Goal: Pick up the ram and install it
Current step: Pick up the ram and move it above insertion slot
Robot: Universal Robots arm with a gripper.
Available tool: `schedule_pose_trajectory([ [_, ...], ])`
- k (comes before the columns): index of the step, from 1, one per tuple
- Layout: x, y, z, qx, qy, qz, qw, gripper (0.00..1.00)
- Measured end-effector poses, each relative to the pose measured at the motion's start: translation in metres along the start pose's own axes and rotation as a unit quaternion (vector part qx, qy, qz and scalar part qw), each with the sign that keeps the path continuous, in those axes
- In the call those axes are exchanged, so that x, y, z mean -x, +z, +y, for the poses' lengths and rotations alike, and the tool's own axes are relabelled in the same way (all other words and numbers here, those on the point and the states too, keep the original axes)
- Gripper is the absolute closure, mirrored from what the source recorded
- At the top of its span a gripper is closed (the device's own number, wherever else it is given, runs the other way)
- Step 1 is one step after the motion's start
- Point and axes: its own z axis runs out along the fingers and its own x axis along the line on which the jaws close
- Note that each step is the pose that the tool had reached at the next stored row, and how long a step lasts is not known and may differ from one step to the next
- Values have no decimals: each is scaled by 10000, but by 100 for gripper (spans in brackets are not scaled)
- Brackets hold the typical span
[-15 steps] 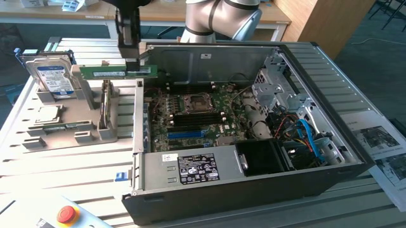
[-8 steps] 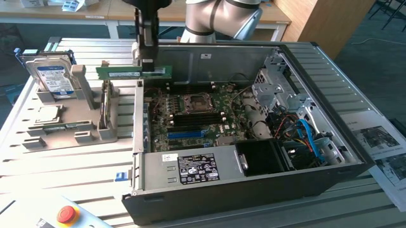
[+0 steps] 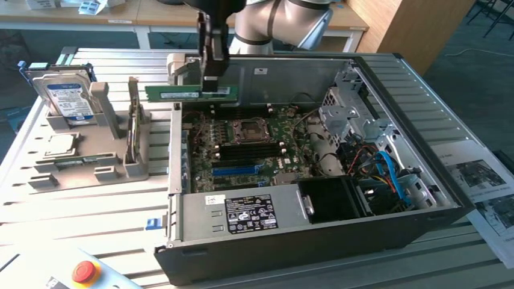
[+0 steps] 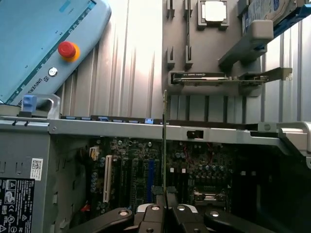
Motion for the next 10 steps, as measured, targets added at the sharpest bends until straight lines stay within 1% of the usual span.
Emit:
schedule_pose_trajectory([
  [10, -46, -25, -407, 31, -1, -1, 10000, 88],
])
